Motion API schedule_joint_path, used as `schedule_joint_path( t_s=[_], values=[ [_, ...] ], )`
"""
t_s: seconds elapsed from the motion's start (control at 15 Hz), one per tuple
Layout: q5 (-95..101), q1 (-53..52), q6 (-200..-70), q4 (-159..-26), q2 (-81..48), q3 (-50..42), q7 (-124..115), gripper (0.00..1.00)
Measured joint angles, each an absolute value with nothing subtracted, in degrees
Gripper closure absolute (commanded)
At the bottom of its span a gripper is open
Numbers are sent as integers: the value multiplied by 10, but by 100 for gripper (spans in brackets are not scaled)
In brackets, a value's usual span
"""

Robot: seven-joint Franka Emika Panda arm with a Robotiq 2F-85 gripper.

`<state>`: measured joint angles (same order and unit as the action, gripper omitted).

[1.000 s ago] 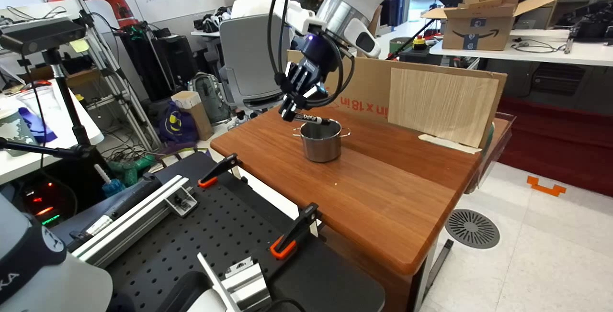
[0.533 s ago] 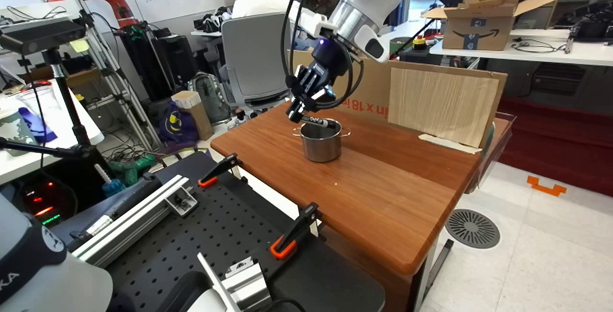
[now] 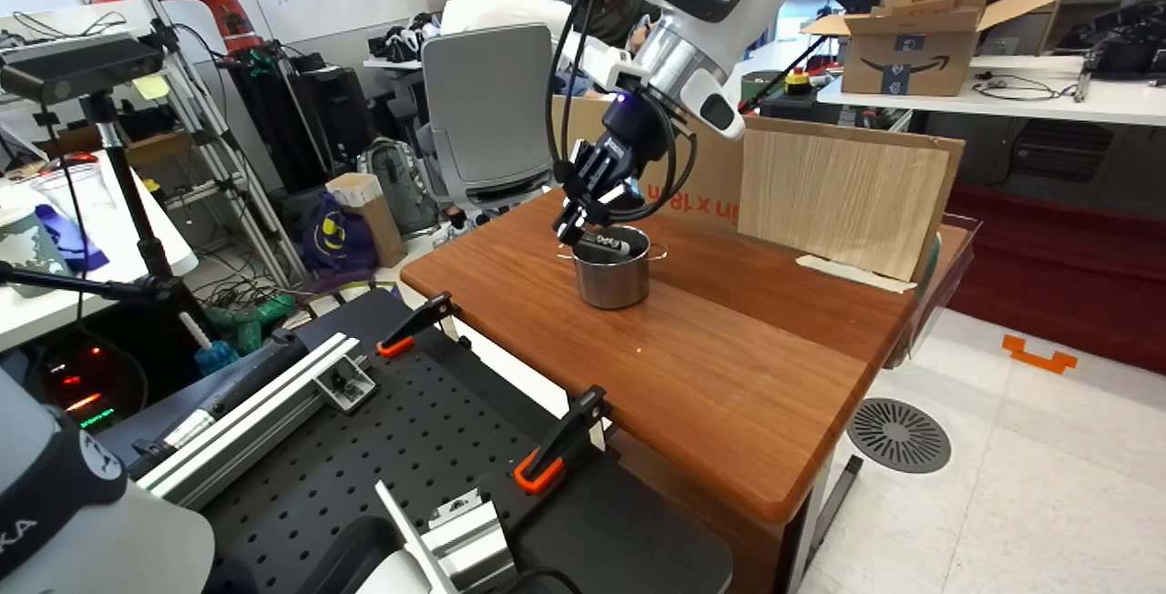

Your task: Pick the marker and put it in the pot

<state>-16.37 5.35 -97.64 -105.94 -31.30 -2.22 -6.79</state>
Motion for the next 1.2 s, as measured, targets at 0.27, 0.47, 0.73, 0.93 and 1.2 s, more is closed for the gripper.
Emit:
schedule_joint_path(
  t_s=[0.27, 0.47, 0.73, 0.93, 1.2],
  values=[
    [-164, 53, -976, -1050, -328, -21, -78, 53],
    [-164, 52, -976, -1047, -331, -20, -78, 31],
    [-164, 51, -976, -1046, -332, -18, -78, 1],
    [-164, 51, -976, -1046, -332, -18, -78, 0],
    [-164, 51, -976, -1044, -331, -18, -78, 0]
  ],
)
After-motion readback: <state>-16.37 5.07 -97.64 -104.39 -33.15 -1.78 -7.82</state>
